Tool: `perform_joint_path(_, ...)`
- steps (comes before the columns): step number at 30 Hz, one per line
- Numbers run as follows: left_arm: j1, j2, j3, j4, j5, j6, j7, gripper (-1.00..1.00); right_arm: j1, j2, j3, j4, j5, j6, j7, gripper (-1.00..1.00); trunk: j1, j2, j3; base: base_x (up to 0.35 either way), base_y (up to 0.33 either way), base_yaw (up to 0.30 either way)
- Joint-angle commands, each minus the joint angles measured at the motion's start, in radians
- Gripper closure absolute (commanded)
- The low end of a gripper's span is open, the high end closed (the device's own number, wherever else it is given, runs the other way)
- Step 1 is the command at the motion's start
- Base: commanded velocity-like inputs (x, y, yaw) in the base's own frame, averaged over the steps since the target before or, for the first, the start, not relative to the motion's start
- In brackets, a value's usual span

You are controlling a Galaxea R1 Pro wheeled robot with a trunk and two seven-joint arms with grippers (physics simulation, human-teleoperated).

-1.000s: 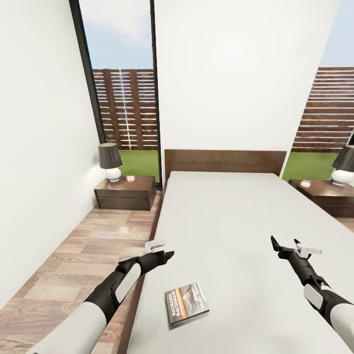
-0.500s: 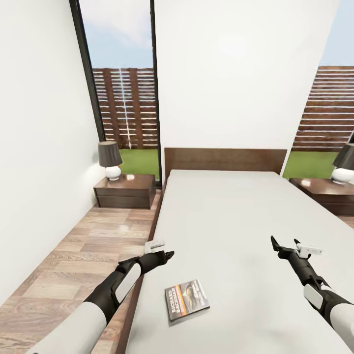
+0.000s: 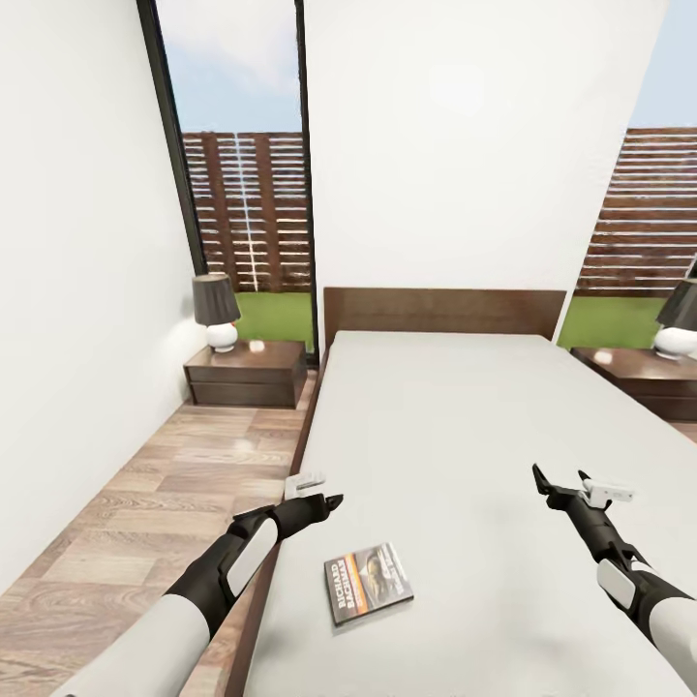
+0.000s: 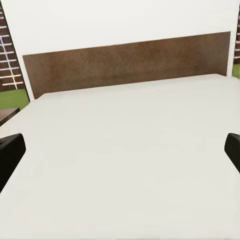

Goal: In the bedroom, move the book from the bed onto either nightstand, and place the two sandals side by side next to the bed.

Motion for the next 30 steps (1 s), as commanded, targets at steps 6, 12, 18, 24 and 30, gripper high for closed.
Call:
perform_joint_path(6, -0.001, 0.0, 0.0, -0.001, 0.005, 0.004, 0.0, -1.0, -0.001, 0.0, 0.007, 0.001, -0.01, -0.002, 0.006, -1.0, 0.023, -0.043, -0.02, 0.0, 0.0, 0.0)
perform_joint_path(12, -0.001, 0.0, 0.0, -0.001, 0.005, 0.004, 0.0, -1.0, -0.001, 0.001, 0.007, 0.001, -0.009, -0.002, 0.006, -1.0, 0.046, -0.085, -0.039, 0.0, 0.0, 0.0)
perform_joint_path(18, -0.001, 0.0, 0.0, -0.001, 0.005, 0.004, 0.0, -1.0, -0.001, 0.001, 0.007, 0.001, -0.009, -0.002, 0.006, -1.0, 0.069, -0.127, -0.057, 0.0, 0.0, 0.0)
perform_joint_path(24, -0.001, 0.0, 0.001, -0.001, 0.004, 0.004, 0.0, -1.0, -0.001, 0.001, 0.007, 0.001, -0.009, -0.002, 0.006, -1.0, 0.084, -0.155, -0.07, 0.0, 0.0, 0.0)
perform_joint_path(30, -0.001, 0.0, 0.001, -0.001, 0.003, 0.004, 0.0, -1.0, -0.001, 0.001, 0.008, 0.001, -0.009, -0.002, 0.005, -1.0, 0.084, -0.155, -0.07, 0.0, 0.0, 0.0)
